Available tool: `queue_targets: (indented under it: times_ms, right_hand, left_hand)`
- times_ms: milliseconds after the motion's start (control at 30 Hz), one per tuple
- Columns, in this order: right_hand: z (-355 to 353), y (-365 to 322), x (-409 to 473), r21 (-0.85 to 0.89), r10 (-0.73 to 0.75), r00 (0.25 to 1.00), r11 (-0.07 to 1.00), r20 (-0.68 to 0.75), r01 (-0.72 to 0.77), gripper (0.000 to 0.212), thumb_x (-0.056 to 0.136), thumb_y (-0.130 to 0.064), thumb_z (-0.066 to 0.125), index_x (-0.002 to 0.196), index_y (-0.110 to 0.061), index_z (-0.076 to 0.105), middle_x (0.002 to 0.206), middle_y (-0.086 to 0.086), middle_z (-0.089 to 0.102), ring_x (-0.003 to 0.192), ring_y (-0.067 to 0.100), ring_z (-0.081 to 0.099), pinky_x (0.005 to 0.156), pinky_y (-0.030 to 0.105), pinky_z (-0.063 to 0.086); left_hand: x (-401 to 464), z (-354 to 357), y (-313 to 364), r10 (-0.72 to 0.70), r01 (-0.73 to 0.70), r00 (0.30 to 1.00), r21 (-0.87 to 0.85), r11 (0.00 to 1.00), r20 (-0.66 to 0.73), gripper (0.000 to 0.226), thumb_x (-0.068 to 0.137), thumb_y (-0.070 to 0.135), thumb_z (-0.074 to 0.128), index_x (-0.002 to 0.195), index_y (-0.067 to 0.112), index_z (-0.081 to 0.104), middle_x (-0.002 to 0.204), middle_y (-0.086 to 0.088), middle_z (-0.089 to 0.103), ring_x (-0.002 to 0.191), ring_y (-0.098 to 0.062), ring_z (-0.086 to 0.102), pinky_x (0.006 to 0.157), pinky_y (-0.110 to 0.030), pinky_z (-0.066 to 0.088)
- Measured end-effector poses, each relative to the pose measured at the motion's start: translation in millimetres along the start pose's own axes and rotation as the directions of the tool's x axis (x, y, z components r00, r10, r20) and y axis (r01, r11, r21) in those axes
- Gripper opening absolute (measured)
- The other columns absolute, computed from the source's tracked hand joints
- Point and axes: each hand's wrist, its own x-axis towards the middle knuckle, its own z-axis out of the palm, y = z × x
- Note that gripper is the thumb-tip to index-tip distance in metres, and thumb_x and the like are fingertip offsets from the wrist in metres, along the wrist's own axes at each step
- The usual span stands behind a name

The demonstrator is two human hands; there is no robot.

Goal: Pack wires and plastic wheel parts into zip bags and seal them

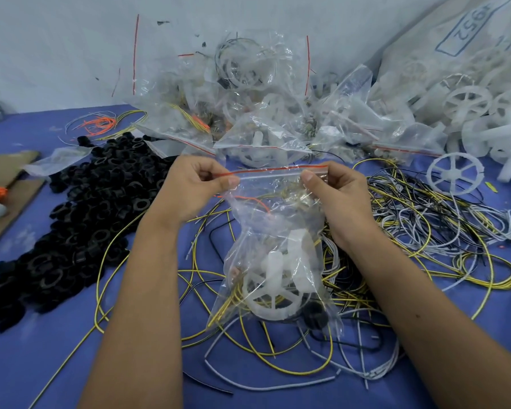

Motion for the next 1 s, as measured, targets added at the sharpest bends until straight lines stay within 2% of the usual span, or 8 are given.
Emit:
queue_targets:
  times_ms: [333, 433, 500, 567, 633, 700, 833, 1000]
  right_hand:
    - [-1, -5, -1, 0.015, 0.018, 1.0, 1.0, -0.014, -0.018, 0.011, 0.093, -0.009, 0.07, 0.085, -0.014, 0.075, 0.071, -0.004, 0.073, 0.062, 0.007, 0.06, 0.063, 0.019, 0.049]
    - [-5, -16, -3, 0.008, 0.11, 0.975, 0.994, 0.194, -0.113, 0.014, 0.09, -0.03, 0.074, 0.091, -0.016, 0.077, 0.079, -0.001, 0.075, 0.066, 0.015, 0.067, 0.062, 0.031, 0.054]
    - [-6, -22, -8, -0.176, 0.239, 0.867, 0.968, 0.438, -0.177, 0.028, 0.083, -0.045, 0.079, 0.1, -0.023, 0.078, 0.094, -0.003, 0.078, 0.08, 0.018, 0.074, 0.07, 0.039, 0.059]
    - [-3, -24, -15, -0.346, 0.336, 0.762, 0.925, 0.553, -0.157, 0.03, 0.08, -0.04, 0.083, 0.108, -0.029, 0.078, 0.108, -0.006, 0.077, 0.099, 0.014, 0.074, 0.09, 0.04, 0.06]
    - [3, -28, -19, -0.383, 0.355, 0.749, 0.912, 0.559, -0.147, 0.019, 0.083, -0.027, 0.083, 0.102, -0.028, 0.079, 0.105, -0.005, 0.078, 0.096, 0.009, 0.073, 0.086, 0.031, 0.06]
    - [5, -35, -18, -0.263, 0.341, 0.766, 0.937, 0.545, -0.23, 0.012, 0.081, -0.016, 0.082, 0.092, -0.019, 0.081, 0.095, 0.003, 0.079, 0.083, 0.01, 0.074, 0.071, 0.024, 0.06]
    - [17, -57, 13, 0.028, 0.358, 0.866, 0.92, 0.35, -0.392, 0.015, 0.082, -0.013, 0.074, 0.071, -0.023, 0.08, 0.077, -0.004, 0.075, 0.065, 0.008, 0.068, 0.056, 0.018, 0.051]
    - [61, -92, 131, 0.372, 0.296, 0.951, 0.876, 0.089, -0.307, 0.009, 0.097, -0.004, 0.059, 0.091, -0.01, 0.061, 0.08, 0.009, 0.058, 0.065, 0.018, 0.054, 0.062, 0.029, 0.044]
  left_hand:
    - [-1, -3, -6, 0.014, -0.031, 0.994, -0.156, 0.987, -0.112, 0.012, 0.083, -0.002, 0.078, 0.074, 0.005, 0.072, 0.07, -0.006, 0.075, 0.068, -0.021, 0.067, 0.073, -0.028, 0.057]
    - [0, 1, 0, 0.0, -0.044, 0.989, -0.304, 0.952, -0.145, 0.015, 0.089, 0.002, 0.073, 0.076, 0.01, 0.073, 0.07, -0.004, 0.073, 0.065, -0.017, 0.063, 0.069, -0.03, 0.055]
    - [0, 5, 6, -0.023, -0.038, 0.989, -0.391, 0.92, -0.148, 0.021, 0.093, 0.003, 0.069, 0.076, 0.013, 0.073, 0.068, 0.001, 0.071, 0.061, -0.011, 0.061, 0.065, -0.026, 0.054]
    - [-1, 13, 12, -0.076, 0.011, 0.986, -0.394, 0.919, -0.15, 0.02, 0.096, 0.005, 0.066, 0.078, 0.011, 0.07, 0.066, 0.004, 0.069, 0.059, -0.008, 0.058, 0.059, -0.022, 0.052]
    - [-4, 19, 17, -0.141, 0.098, 0.985, -0.348, 0.932, -0.101, 0.021, 0.1, 0.013, 0.064, 0.079, 0.011, 0.069, 0.063, 0.006, 0.068, 0.054, -0.004, 0.056, 0.052, -0.016, 0.048]
    - [-8, 18, 24, -0.265, 0.274, 0.962, -0.314, 0.909, 0.073, 0.032, 0.102, 0.038, 0.059, 0.089, 0.011, 0.07, 0.071, 0.004, 0.073, 0.057, -0.007, 0.065, 0.052, -0.018, 0.053]
    - [-4, -6, 29, -0.418, 0.544, 0.791, -0.2, 0.815, 0.446, 0.094, 0.08, 0.091, 0.034, 0.127, 0.019, 0.071, 0.127, -0.021, 0.069, 0.113, -0.047, 0.066, 0.095, -0.049, 0.054]
    - [35, -18, 54, -0.344, 0.286, 0.936, -0.739, 0.61, 0.078, 0.078, 0.097, 0.077, 0.026, 0.12, 0.01, 0.06, 0.111, -0.025, 0.074, 0.1, -0.045, 0.073, 0.074, -0.042, 0.063]
